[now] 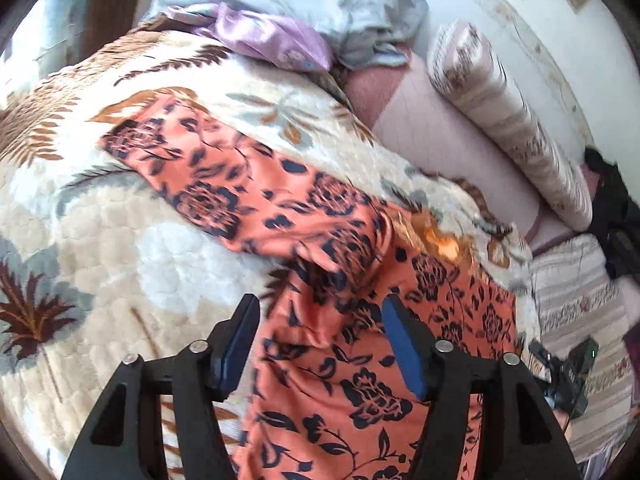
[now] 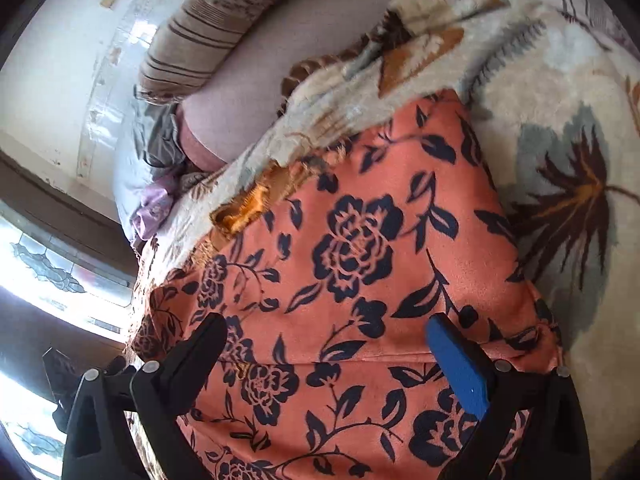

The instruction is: Fold small clothes

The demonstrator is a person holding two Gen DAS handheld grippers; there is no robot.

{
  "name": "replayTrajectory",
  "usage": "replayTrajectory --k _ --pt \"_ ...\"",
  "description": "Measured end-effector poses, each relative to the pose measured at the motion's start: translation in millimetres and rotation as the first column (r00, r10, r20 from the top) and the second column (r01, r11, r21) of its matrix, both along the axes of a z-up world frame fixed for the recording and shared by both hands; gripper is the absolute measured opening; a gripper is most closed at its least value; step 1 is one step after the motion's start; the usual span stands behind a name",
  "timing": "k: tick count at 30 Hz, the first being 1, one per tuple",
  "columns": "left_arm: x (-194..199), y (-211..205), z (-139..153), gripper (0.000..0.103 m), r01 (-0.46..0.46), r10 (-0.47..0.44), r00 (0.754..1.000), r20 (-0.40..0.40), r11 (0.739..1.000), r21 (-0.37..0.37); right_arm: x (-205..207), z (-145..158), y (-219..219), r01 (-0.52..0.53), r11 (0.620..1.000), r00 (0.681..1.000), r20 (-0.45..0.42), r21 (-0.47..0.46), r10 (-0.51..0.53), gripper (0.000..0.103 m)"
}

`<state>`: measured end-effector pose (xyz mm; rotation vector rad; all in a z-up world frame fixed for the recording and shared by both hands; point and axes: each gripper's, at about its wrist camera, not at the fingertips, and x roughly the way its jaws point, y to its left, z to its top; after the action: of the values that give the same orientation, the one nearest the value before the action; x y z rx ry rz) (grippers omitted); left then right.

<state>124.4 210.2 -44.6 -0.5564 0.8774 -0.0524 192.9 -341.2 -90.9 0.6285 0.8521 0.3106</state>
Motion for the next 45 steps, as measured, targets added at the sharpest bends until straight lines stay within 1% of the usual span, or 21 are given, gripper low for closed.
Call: replayTrajectory --k 2,3,5,7,8,9,15,17,18,19,21,23,24,25,27,31,34,37,39,41,45 --pt "-4 48 -4 0.068 -0.125 0.126 0.992 0.022 0.991 -0.054 -19 11 12 -0.036 0.999 0.996 0.084 -0.027 0.038 0.101" --pt "0 72 -13 0.068 -0.194 0.194 0.981 -0.005 0.976 -0.096 -26 8 21 -0.069 0.997 0.994 0.087 -0.016 0.070 0.101" --pt "12 112 -33 0.067 -0.293 0.288 0.956 -0.053 0.932 -0.213 -36 -14 39 -0.135 0.991 0.991 0.030 0.023 0.134 0.101" --pt "31 137 -52 0.066 -0.342 0.328 0.940 -0.097 0.893 -0.293 -46 -42 55 -0.166 0.986 0.985 -0.037 0.034 0.167 0.101" --pt "40 147 -57 0.066 -0.355 0.339 0.935 -0.107 0.877 -0.324 -56 -45 59 -0.156 0.988 0.988 0.014 -0.004 0.156 0.101" --pt "52 146 -62 0.066 -0.358 0.342 0.934 -0.107 0.873 -0.331 -64 -43 62 -0.150 0.988 0.987 0.054 -0.038 0.152 0.101" --pt "101 160 -85 0.066 -0.417 0.393 0.909 -0.141 0.847 -0.328 -61 -50 67 -0.139 0.987 0.989 0.047 -0.080 0.143 0.101" --pt "109 162 -88 0.062 -0.420 0.397 0.908 -0.136 0.851 -0.316 -61 -51 70 -0.140 0.986 0.988 0.053 -0.090 0.145 0.102" --pt "113 162 -90 0.058 -0.423 0.398 0.906 -0.142 0.855 -0.301 -60 -51 70 -0.140 0.986 0.988 0.054 -0.088 0.145 0.102" --pt "115 163 -90 0.041 -0.430 0.402 0.903 -0.153 0.857 -0.284 -60 -51 69 -0.140 0.987 0.988 0.054 -0.085 0.144 0.102" --pt "119 170 -97 0.005 -0.472 0.431 0.877 -0.213 0.855 -0.215 -59 -52 69 -0.140 0.987 0.988 0.055 -0.084 0.145 0.102" --pt "118 179 -104 0.004 -0.487 0.439 0.871 -0.220 0.831 -0.270 -59 -53 68 -0.141 0.987 0.988 0.056 -0.081 0.146 0.102" --pt "118 179 -100 0.004 -0.487 0.443 0.871 -0.214 0.838 -0.247 -58 -54 68 -0.141 0.987 0.988 0.056 -0.075 0.146 0.102" --pt "119 175 -89 0.004 -0.484 0.450 0.871 -0.196 0.855 -0.186 -58 -54 67 -0.141 0.988 0.988 0.056 -0.069 0.145 0.102" --pt "116 165 -54 0.004 -0.463 0.454 0.885 -0.105 0.881 -0.095 -58 -55 66 -0.139 0.988 0.988 0.063 -0.061 0.143 0.102" --pt "102 132 52 0.004 -0.382 0.374 0.913 0.162 0.924 0.025 -59 -55 63 -0.139 0.989 0.987 0.073 -0.045 0.142 0.102" --pt "91 94 135 0.004 -0.311 0.258 0.904 0.340 0.944 0.112 -61 -55 61 -0.138 0.990 0.987 0.080 -0.036 0.140 0.102" --pt "84 43 196 0.004 -0.217 0.121 0.889 0.442 0.960 0.174 -62 -55 59 -0.136 0.990 0.987 0.087 -0.025 0.138 0.102" --pt "85 2 221 0.004 -0.144 0.032 0.883 0.469 0.968 0.207 -63 -55 57 -0.135 0.991 0.986 0.092 -0.015 0.136 0.102" --pt "85 -45 232 0.004 -0.066 -0.055 0.878 0.475 0.970 0.234 -64 -55 55 -0.134 0.991 0.986 0.098 -0.003 0.134 0.102" --pt "85 -148 221 0.004 0.090 -0.216 0.863 0.457 0.955 0.282 -67 -54 50 -0.133 0.991 0.985 0.111 0.024 0.129 0.102"
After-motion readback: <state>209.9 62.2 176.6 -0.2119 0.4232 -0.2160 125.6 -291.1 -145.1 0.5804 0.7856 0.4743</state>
